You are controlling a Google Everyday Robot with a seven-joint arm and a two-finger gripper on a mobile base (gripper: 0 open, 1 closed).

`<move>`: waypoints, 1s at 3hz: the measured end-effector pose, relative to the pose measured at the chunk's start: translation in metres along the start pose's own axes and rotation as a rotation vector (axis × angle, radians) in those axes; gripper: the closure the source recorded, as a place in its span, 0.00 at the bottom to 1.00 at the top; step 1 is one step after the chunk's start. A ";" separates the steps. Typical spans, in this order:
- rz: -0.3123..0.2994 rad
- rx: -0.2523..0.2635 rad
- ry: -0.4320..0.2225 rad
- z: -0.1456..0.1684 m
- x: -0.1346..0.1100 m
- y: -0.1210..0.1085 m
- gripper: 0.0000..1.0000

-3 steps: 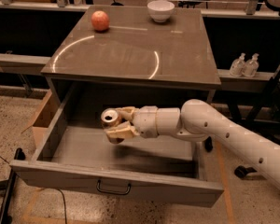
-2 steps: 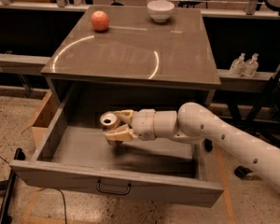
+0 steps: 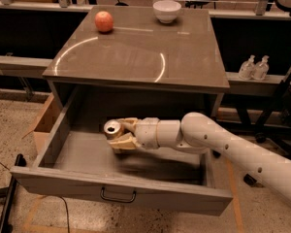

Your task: Place orange can into top drawer

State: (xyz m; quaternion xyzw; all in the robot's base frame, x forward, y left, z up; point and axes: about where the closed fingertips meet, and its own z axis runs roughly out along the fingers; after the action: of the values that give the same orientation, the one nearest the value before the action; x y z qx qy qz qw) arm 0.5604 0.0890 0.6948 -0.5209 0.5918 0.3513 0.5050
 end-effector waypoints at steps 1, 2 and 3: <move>-0.006 0.002 0.003 0.003 0.005 0.001 0.36; -0.008 0.000 0.009 0.005 0.009 0.004 0.05; -0.011 0.004 0.014 0.005 0.010 0.004 0.00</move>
Offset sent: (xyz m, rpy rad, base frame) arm -0.0021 0.0012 -0.0155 -0.0144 -0.0037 -0.0025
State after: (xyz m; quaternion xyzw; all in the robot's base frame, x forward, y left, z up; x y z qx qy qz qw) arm 0.5581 0.0924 0.6838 -0.5258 0.5929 0.3437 0.5039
